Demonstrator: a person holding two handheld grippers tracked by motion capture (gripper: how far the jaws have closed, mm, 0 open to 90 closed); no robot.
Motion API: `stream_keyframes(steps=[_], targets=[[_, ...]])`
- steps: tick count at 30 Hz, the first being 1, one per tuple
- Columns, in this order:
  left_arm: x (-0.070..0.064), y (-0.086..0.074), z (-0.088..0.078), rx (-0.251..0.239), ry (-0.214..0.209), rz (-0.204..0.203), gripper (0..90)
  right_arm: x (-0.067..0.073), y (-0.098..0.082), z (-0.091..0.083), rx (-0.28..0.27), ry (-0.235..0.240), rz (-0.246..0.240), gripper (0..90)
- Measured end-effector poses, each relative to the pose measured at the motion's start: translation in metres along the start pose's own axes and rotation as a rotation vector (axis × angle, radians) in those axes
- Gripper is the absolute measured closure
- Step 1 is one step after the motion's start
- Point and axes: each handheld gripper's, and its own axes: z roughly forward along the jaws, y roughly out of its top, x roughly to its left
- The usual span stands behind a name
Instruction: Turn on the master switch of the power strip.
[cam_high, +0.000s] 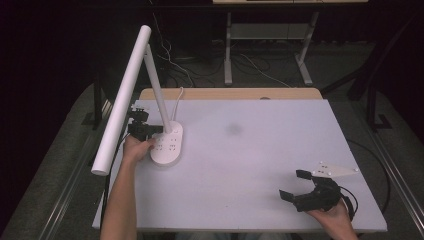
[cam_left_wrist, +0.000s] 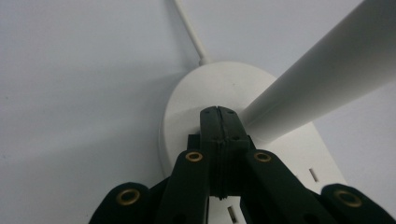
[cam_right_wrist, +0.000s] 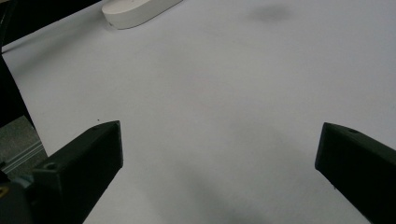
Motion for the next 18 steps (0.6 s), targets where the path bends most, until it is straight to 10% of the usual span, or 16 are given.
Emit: stream_keyframes(steps=[18], targets=[[-0.0082,0.001,-0.0058,-0.008,0.06,0.021,89.8,-0.0016,-0.0005,0.0003,-0.003,-0.009,0.017,0.3]])
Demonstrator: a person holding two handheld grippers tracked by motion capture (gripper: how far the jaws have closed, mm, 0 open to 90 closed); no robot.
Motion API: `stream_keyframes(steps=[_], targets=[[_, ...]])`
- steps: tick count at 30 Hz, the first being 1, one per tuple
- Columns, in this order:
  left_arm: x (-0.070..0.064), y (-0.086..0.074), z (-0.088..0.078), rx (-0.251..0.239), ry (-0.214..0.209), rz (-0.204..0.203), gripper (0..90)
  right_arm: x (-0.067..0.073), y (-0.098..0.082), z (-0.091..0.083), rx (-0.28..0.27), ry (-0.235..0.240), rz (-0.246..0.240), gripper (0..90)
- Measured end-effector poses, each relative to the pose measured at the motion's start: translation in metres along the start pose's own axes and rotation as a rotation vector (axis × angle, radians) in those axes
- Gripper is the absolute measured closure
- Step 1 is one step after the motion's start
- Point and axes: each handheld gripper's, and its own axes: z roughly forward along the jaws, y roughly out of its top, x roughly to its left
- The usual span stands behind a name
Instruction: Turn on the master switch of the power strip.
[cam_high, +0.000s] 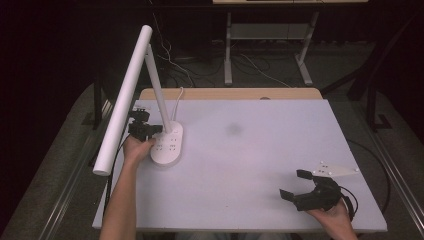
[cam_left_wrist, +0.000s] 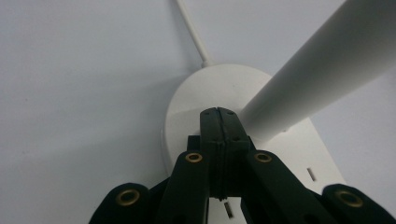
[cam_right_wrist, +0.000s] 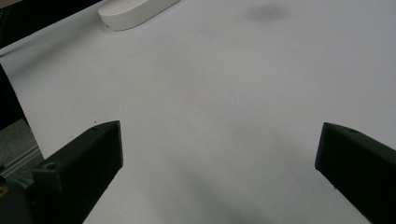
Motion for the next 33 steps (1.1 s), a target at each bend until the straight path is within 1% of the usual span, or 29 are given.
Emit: stream_keyframes(steps=[1,3,4,5,6,7,10,11,12,14,18,21,25,27,28,30,31,32,33], targets=[[0.001,-0.001,-0.001,-0.001,0.002,0.0,89.8,0.0,0.0,0.0,0.0,0.0,0.003,0.2],[0.003,-0.002,-0.003,-0.027,-0.015,-0.028,89.7,0.0,0.0,0.001,0.001,0.001,0.0,0.3],[0.003,-0.002,-0.004,-0.026,-0.017,-0.031,89.7,0.0,0.0,0.001,0.001,0.001,0.0,0.2],[0.004,-0.002,-0.004,-0.021,-0.022,-0.02,89.7,0.0,0.0,0.001,0.0,0.002,0.001,0.2],[0.003,-0.003,-0.005,-0.024,-0.025,-0.017,89.7,0.0,0.0,0.001,0.0,0.0,0.003,0.2],[0.003,-0.003,-0.007,-0.024,-0.027,-0.021,89.7,0.0,0.0,0.0,-0.002,-0.001,0.004,0.3],[0.002,-0.004,-0.01,-0.048,-0.036,-0.028,89.7,0.0,-0.001,-0.001,-0.007,-0.003,0.004,0.3],[0.001,-0.004,-0.012,-0.06,-0.042,-0.044,89.7,0.0,-0.001,-0.001,-0.006,-0.002,0.006,0.2],[0.0,-0.005,-0.014,-0.062,-0.036,-0.06,89.7,-0.001,-0.001,-0.002,-0.008,-0.001,0.006,0.3],[0.0,-0.006,-0.017,-0.068,-0.032,-0.047,89.7,-0.001,-0.001,-0.002,-0.01,-0.002,0.007,0.3],[-0.002,-0.009,-0.027,-0.089,-0.034,-0.042,89.6,-0.001,-0.001,-0.002,-0.012,-0.003,0.006,0.3],[-0.002,-0.01,-0.036,-0.096,-0.035,-0.026,89.6,-0.001,-0.001,-0.002,-0.011,0.001,0.006,0.2],[-0.003,-0.013,-0.048,-0.123,-0.036,-0.028,89.5,0.0,-0.001,-0.002,-0.011,0.002,0.005,0.3],[-0.004,-0.016,-0.053,-0.144,-0.038,-0.036,89.3,0.0,0.0,-0.003,-0.01,0.003,0.009,0.2],[-0.004,-0.018,-0.056,-0.161,-0.034,-0.04,86.1,0.0,0.0,-0.002,-0.01,0.003,0.009,0.3],[-0.004,-0.021,-0.061,-0.187,-0.048,-0.028,79.7,0.0,0.0,-0.003,-0.01,0.004,0.009,0.3],[-0.006,-0.023,-0.063,-0.2,-0.056,-0.04,75.9,0.0,0.0,-0.003,-0.01,0.003,0.006,0.2],[-0.007,-0.024,-0.065,-0.204,-0.057,-0.038,71.1,0.001,0.0,-0.003,-0.01,0.004,0.007,0.3],[-0.007,-0.026,-0.067,-0.213,-0.072,-0.047,66.3,0.001,0.0,-0.002,-0.009,0.004,0.008,0.3]])
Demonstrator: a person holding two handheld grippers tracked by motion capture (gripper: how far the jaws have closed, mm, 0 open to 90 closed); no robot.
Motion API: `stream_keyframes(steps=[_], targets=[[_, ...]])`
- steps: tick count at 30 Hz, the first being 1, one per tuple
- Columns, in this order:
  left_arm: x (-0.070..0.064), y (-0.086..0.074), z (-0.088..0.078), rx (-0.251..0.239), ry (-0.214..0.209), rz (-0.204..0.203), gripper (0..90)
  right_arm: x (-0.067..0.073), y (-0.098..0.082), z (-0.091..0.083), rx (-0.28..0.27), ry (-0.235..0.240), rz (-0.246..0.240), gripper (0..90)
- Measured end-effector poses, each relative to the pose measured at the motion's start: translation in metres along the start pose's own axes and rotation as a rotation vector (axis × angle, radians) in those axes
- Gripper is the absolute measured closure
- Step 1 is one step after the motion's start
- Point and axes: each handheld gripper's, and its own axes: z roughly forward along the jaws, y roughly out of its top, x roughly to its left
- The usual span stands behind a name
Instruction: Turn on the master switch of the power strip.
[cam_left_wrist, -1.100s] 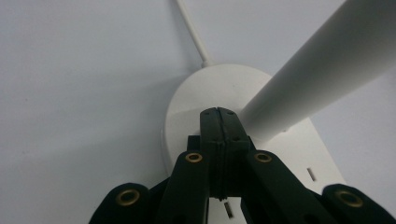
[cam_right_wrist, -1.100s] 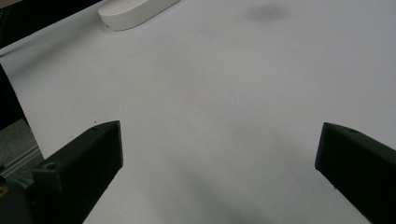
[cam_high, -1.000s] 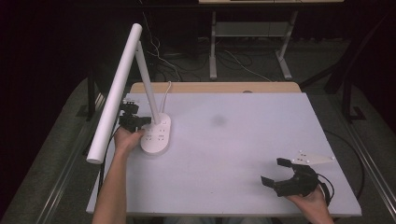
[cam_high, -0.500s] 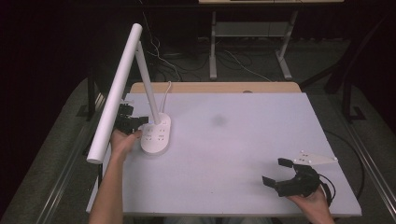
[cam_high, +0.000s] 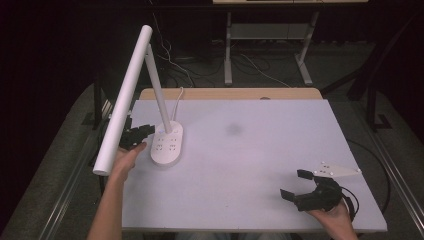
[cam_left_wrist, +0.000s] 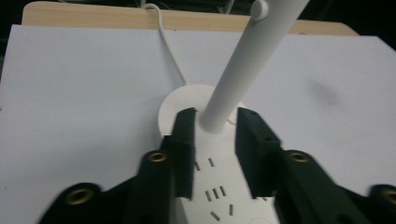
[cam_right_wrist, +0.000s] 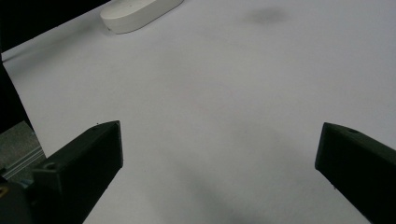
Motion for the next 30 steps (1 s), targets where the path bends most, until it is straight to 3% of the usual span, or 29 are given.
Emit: stream_keyframes(steps=[4,8,13,20,30], targets=[[-0.001,-0.007,-0.008,-0.036,-0.063,-0.026,46.1,0.0,0.0,0.001,0.0,0.002,-0.003,0.3],[-0.004,-0.013,-0.016,-0.05,-0.09,-0.038,31.2,0.001,0.0,0.001,-0.002,0.002,-0.006,0.2],[-0.008,-0.018,-0.028,-0.076,-0.111,-0.018,13.1,0.0,0.0,0.0,-0.005,0.001,0.001,0.2],[-0.02,-0.025,-0.038,-0.041,-0.131,0.014,0.2,0.0,0.0,-0.001,-0.01,-0.001,-0.003,0.3],[-0.043,-0.039,-0.047,-0.043,-0.196,0.058,0.0,0.0,0.0,-0.001,-0.013,0.0,-0.002,0.2]])
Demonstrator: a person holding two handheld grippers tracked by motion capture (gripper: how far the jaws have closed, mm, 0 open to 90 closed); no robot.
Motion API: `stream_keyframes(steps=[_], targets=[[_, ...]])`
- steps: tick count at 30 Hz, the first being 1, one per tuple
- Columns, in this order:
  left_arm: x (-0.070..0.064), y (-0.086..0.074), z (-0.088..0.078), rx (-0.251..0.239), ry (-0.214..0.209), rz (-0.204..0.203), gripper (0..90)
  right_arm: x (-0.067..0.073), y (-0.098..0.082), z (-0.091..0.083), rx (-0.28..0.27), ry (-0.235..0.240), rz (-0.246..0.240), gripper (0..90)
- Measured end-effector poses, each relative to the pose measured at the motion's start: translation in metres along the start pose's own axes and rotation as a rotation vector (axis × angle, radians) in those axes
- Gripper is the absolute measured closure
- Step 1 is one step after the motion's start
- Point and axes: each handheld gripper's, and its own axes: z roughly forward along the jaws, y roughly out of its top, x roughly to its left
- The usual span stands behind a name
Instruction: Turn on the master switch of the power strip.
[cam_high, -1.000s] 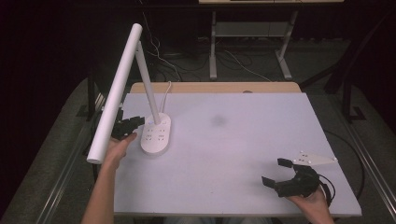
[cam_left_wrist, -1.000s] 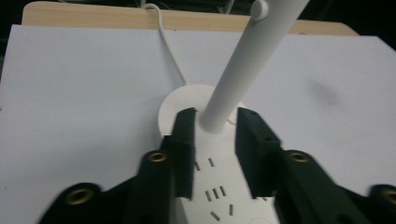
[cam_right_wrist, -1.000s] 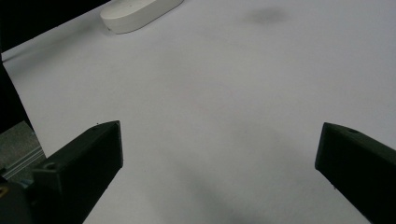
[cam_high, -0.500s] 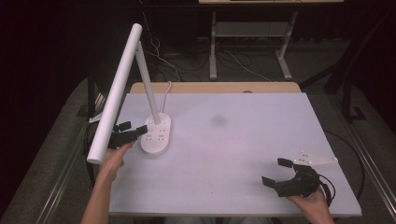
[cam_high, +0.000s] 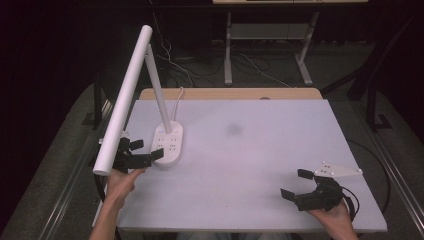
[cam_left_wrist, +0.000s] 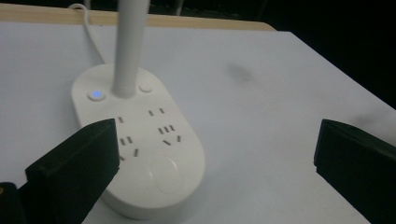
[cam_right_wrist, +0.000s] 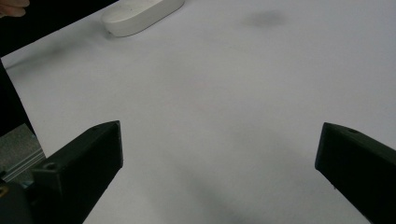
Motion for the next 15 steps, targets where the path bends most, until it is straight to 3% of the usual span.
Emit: stream_keyframes(steps=[5,15], targets=[[-0.015,-0.01,0.001,0.0,-0.029,0.025,0.0,0.0,0.0,-0.001,-0.003,0.0,0.0,0.2],[-0.035,-0.033,0.006,0.048,-0.073,0.079,0.0,0.0,0.0,-0.001,-0.005,-0.001,-0.001,0.3]])
